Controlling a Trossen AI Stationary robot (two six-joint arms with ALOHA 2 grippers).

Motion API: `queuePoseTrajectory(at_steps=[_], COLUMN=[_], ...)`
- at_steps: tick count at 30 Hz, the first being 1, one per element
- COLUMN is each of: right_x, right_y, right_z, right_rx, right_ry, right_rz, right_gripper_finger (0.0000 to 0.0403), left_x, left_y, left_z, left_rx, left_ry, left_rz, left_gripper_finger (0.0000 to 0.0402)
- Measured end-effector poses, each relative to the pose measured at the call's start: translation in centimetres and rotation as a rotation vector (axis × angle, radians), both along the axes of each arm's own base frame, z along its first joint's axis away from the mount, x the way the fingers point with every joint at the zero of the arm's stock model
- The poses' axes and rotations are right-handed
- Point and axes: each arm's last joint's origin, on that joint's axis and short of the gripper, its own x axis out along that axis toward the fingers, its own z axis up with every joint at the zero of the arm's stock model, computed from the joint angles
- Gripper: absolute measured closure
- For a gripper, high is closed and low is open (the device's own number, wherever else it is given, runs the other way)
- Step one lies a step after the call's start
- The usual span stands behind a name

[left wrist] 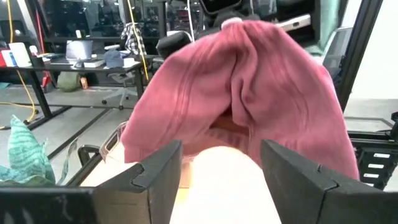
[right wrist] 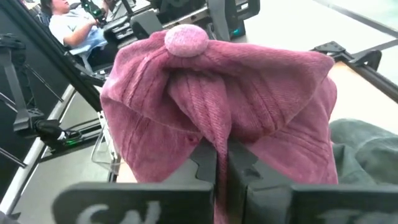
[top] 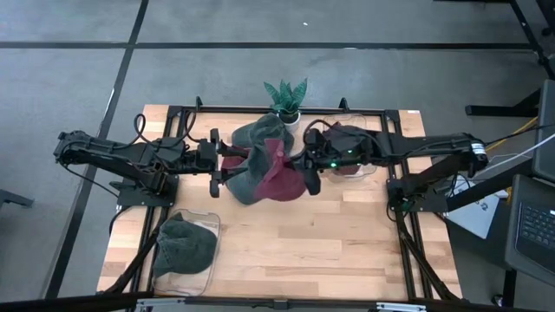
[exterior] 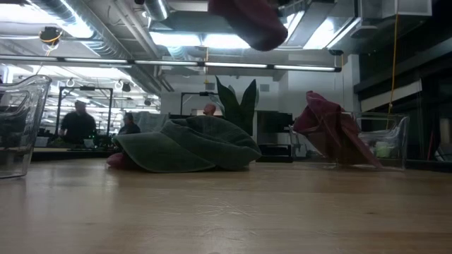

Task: Pick & Place hat
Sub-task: Put the left red cap into the top transparent bin

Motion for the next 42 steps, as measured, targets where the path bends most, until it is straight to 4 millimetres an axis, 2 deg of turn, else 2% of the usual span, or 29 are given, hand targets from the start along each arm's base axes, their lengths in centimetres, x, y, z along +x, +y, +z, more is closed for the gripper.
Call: queuePoseTrajectory(at_steps=[11,26,35,42], right_x=[-4.0,-9.2,-11.4,-11.8], right_y=[-0.2,-0.8,-1.2,-1.2], right_z=[2.1,4.7,4.1,3.2], right_rx=[-0.036,-0.261,-0.332,-0.317], right_ry=[0.004,-0.06,0.074,0.168], right_rz=[0.011,-0.04,-0.08,-0.073], right_gripper_finger=[0.0395,0.0395,0.0395,0.0395], left_x=[0.0,-0.1,-0.1,-0.1], left_y=[0.2,0.4,0.4,0.4], left_z=[0.0,0.0,0.0,-0.1], left_rx=[0.005,0.01,-0.006,-0.029], left_ry=[-0.001,-0.002,-0.005,0.005], left_rz=[0.054,0.139,0.131,0.134], left_gripper_finger=[0.0192,0.0193,0.0194,0.0192])
